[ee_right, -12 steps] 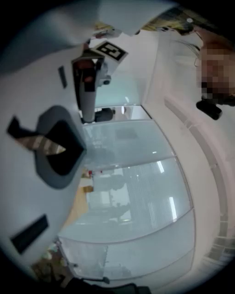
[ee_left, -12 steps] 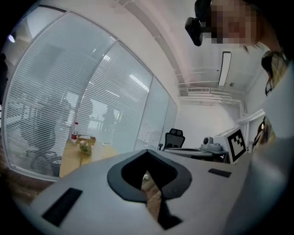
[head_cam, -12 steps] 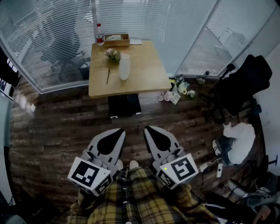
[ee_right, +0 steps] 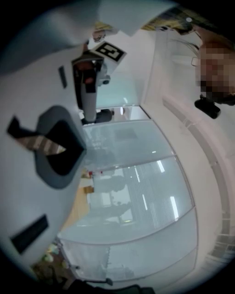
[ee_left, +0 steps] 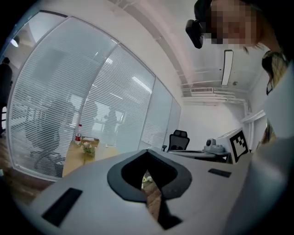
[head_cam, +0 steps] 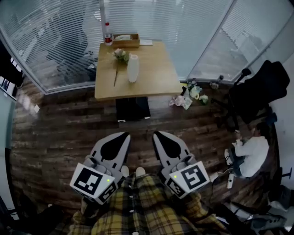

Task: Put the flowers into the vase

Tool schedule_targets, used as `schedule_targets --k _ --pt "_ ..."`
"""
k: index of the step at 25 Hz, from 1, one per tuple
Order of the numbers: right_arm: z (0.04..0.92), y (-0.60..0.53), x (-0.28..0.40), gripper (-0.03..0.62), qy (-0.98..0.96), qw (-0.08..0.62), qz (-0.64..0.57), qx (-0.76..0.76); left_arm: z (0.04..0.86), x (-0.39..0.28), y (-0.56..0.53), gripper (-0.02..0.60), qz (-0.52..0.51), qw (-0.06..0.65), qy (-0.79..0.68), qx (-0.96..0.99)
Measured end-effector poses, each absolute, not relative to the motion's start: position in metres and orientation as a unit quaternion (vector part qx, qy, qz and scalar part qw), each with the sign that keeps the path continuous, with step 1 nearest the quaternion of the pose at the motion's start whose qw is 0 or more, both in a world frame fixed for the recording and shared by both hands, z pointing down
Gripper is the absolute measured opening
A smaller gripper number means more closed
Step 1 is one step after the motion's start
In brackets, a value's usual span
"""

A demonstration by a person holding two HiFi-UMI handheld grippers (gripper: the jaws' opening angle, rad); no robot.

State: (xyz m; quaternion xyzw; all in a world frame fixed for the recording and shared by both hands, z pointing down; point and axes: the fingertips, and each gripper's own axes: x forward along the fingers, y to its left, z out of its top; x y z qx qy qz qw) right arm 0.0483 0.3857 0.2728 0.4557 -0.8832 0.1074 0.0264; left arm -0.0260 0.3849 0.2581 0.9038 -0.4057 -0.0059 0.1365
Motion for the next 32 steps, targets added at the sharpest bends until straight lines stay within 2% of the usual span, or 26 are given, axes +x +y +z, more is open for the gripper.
schedule_targets --k 20,32 --pt "0.285 0.383 0.087 0.012 -0.897 0.023 0.124 0.423 0.26 -0.017 0.385 0.011 -0.009 0.139 -0.46 0.877" --pt "0.291 0.308 0.061 0.012 -0.891 0.029 0.131 0.434 0.26 -0.049 0.305 0.009 -0.017 0.137 -0.451 0.882"
